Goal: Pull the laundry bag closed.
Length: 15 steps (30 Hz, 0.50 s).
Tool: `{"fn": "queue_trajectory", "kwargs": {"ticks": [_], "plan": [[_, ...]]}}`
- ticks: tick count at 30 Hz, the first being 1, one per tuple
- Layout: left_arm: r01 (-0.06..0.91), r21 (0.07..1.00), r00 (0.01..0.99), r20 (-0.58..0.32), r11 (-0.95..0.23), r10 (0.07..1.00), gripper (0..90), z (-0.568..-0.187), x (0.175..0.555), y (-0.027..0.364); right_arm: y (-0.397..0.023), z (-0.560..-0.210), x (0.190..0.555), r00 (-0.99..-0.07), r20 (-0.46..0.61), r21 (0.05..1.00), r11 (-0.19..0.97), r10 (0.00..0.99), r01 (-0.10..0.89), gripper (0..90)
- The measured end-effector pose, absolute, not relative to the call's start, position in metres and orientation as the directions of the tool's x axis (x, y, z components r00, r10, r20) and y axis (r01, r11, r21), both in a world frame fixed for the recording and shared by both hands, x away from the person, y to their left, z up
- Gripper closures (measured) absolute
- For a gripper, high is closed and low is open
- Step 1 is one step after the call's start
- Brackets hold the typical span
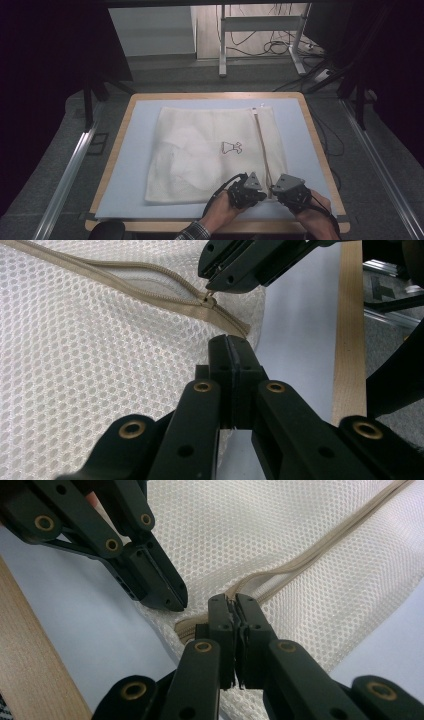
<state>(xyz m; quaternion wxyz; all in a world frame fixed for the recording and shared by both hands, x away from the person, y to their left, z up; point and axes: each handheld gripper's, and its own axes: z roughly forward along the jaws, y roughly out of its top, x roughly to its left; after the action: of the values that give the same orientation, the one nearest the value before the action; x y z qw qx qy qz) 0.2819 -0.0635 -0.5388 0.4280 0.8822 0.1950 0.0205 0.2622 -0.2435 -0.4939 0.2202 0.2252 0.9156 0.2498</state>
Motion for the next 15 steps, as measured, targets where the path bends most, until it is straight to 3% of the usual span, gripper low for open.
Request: {"fn": "queue_trajectory", "kwargs": {"ticks": [15], "plan": [[0.290,0.760,0.930,-0.081,-0.581,0.358,89.8,-0.538,0.279,-0.063,-0.248,-0.498,0.280,-0.800,-0.285,0.565,0.767,0.528,0.305,86.4]]}}
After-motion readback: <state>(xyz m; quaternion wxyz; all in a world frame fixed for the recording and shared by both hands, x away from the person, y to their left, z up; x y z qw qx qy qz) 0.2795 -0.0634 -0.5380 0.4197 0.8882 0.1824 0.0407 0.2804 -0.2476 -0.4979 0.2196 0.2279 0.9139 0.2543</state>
